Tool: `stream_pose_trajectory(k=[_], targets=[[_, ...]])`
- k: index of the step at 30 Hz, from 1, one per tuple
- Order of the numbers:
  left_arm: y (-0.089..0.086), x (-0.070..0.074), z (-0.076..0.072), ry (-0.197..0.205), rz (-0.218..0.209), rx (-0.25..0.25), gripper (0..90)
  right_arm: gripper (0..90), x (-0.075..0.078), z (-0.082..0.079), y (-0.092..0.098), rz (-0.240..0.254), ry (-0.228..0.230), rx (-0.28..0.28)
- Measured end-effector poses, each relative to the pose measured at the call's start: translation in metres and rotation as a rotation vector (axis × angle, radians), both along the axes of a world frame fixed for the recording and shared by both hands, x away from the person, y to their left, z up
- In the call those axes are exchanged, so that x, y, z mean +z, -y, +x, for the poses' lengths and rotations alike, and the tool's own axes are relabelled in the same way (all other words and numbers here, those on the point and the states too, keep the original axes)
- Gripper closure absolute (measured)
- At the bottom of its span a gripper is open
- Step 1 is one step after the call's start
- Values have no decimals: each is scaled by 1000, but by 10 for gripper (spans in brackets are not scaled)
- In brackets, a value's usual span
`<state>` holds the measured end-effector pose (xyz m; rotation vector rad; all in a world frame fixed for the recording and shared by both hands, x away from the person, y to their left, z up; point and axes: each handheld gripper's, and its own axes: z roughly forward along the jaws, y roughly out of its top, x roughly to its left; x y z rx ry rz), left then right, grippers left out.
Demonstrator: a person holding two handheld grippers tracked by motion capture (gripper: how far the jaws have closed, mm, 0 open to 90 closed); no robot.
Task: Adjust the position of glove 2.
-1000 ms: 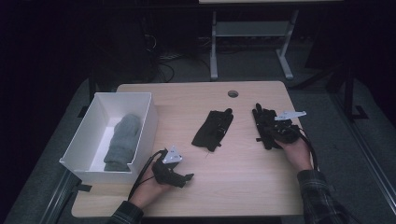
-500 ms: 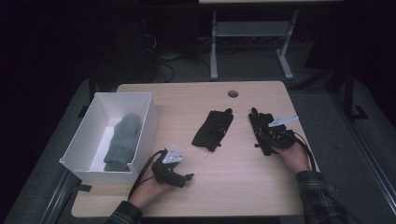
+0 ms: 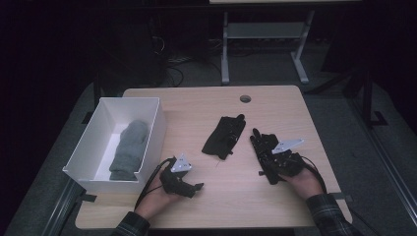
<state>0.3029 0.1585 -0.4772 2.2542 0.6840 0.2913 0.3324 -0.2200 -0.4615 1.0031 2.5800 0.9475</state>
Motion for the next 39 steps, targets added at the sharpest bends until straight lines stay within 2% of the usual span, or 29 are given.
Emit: stream_pose_trajectory(k=[11,16,23,27,34,37,39], targets=[[0,0,0,0,-1,1,125,900,3,-35,-33,0,-20,135],[0,0,0,1,1,0,125,900,2,-39,-48,13,-31,179],[0,0,0,4,3,-3,125,900,2,-45,-59,23,-39,230],[0,0,0,3,3,-2,125,900,8,-44,-55,47,-17,218],[0,0,0,3,2,-2,125,900,15,-32,-24,72,23,120],[0,0,0,3,2,-3,125,900,11,-27,-14,56,5,94],[0,0,0,1,1,-1,125,900,5,-24,-14,18,-12,96]])
